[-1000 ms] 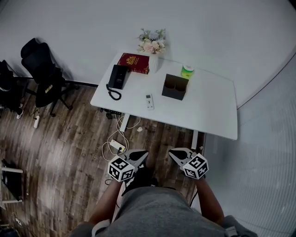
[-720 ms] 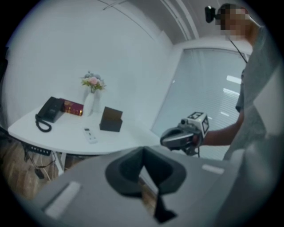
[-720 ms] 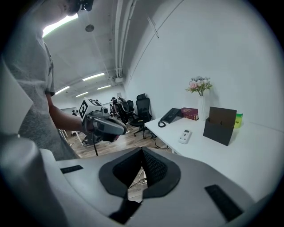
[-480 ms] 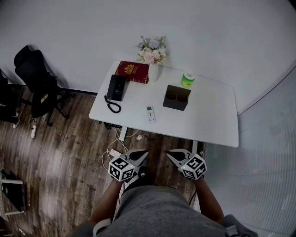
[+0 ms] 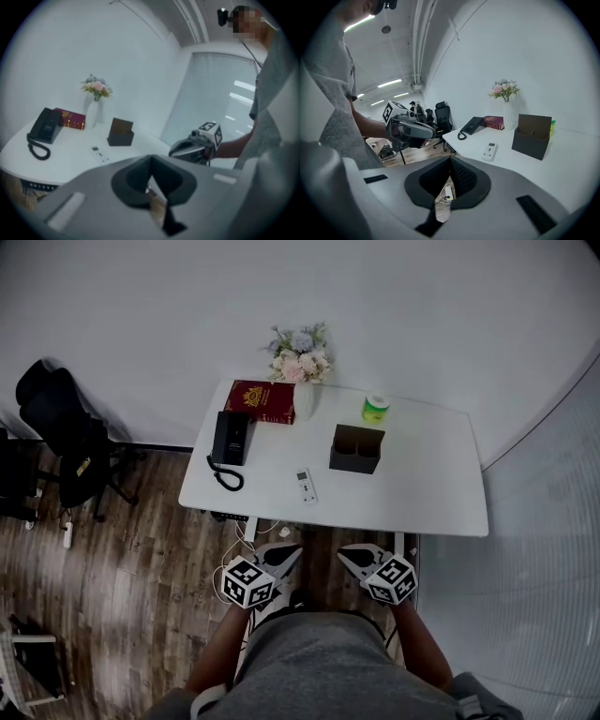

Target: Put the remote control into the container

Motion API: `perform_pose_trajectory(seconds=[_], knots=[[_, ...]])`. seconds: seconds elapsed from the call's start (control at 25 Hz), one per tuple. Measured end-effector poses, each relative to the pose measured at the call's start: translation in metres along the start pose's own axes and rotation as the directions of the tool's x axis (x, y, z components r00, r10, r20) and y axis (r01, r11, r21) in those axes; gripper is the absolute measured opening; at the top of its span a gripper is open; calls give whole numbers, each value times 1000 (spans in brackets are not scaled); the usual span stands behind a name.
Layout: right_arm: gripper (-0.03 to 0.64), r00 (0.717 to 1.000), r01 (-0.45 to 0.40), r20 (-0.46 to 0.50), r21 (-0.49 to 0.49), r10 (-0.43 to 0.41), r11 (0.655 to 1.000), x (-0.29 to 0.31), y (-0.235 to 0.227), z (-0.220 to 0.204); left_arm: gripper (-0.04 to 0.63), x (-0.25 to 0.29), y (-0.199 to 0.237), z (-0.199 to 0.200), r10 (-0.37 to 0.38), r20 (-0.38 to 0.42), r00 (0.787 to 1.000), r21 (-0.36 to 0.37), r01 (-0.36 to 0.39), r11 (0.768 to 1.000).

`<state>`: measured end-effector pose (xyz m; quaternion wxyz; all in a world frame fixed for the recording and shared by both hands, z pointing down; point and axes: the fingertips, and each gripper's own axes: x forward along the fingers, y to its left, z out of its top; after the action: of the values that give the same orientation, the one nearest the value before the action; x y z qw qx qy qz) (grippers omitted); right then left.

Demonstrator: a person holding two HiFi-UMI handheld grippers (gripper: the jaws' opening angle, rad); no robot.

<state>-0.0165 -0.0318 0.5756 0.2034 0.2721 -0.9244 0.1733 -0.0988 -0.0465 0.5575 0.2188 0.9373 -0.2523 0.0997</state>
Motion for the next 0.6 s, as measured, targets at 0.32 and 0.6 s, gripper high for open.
perform_pose_trajectory(seconds=[0.32, 0.6], knots=[[17, 1000, 11, 19, 44, -12, 999, 19, -3, -2, 0, -3, 12, -3, -11, -22, 1000, -5, 11, 1000], [17, 1000, 23, 20, 58, -24, 998, 30, -3, 2, 0, -8, 17, -2, -20, -26, 999, -14, 20, 1000]])
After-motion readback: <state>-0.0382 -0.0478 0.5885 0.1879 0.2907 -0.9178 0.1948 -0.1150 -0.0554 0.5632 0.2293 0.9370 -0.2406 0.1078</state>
